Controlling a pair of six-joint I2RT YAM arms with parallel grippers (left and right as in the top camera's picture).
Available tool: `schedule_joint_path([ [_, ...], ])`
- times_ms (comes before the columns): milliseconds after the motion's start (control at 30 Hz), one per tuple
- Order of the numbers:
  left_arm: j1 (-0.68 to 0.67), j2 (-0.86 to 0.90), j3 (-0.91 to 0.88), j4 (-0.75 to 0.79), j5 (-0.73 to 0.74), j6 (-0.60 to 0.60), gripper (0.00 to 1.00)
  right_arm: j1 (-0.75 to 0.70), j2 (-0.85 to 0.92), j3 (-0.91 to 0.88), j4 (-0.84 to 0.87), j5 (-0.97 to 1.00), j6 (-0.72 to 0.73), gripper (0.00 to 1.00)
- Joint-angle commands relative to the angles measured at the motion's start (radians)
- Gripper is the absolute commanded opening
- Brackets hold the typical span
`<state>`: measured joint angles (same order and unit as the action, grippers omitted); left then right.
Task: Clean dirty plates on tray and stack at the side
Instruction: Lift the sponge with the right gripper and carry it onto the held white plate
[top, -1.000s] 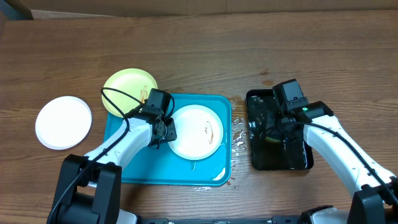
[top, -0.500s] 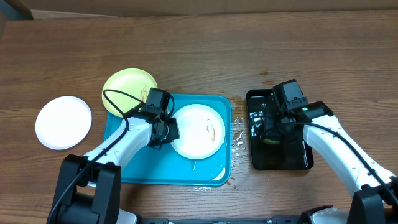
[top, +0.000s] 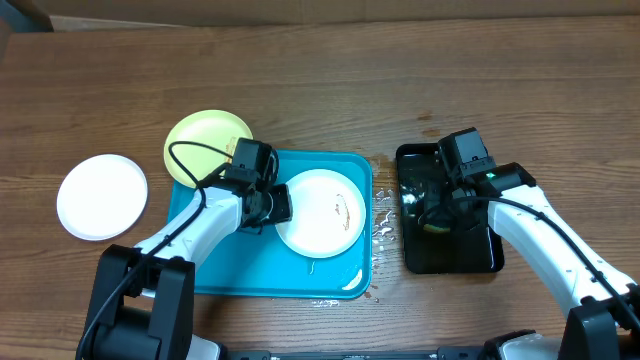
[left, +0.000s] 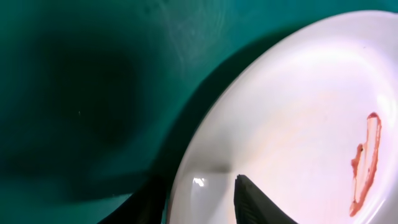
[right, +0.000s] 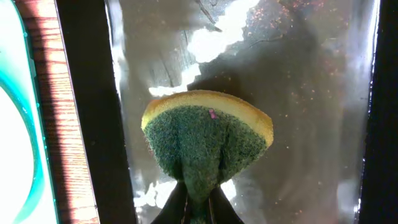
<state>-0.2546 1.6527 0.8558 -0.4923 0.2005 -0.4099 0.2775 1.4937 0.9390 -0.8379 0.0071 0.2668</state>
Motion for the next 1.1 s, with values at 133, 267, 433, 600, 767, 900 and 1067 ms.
schedule_joint_path([
  [133,-0.006,0.013,0.013,-0.028,-0.111,0.07,0.12,0.002,-0.011,-0.011,0.0,-0.001,-0.005,0.04],
  [267,-0.01,0.013,0.013,-0.076,-0.102,0.032,0.04,0.002,-0.011,-0.011,-0.012,0.0,-0.005,0.04],
  [433,-0.014,0.013,0.013,-0.152,-0.119,-0.066,0.04,0.002,-0.011,-0.011,-0.021,0.084,-0.005,0.07],
  [600,-0.014,0.013,0.013,-0.153,-0.13,-0.1,0.04,0.002,-0.011,-0.01,-0.01,0.079,-0.005,0.07],
  [767,-0.014,0.013,0.013,-0.151,-0.13,-0.091,0.04,0.002,-0.011,0.018,-0.038,0.066,0.0,0.04],
  [900,-0.014,0.013,0.013,-0.15,-0.131,-0.084,0.04,0.002,-0.011,0.128,-0.157,0.066,0.0,0.04],
  [1067,-0.014,0.013,0.013,-0.15,-0.13,-0.084,0.04,0.004,-0.011,0.219,-0.218,0.076,0.006,0.04],
])
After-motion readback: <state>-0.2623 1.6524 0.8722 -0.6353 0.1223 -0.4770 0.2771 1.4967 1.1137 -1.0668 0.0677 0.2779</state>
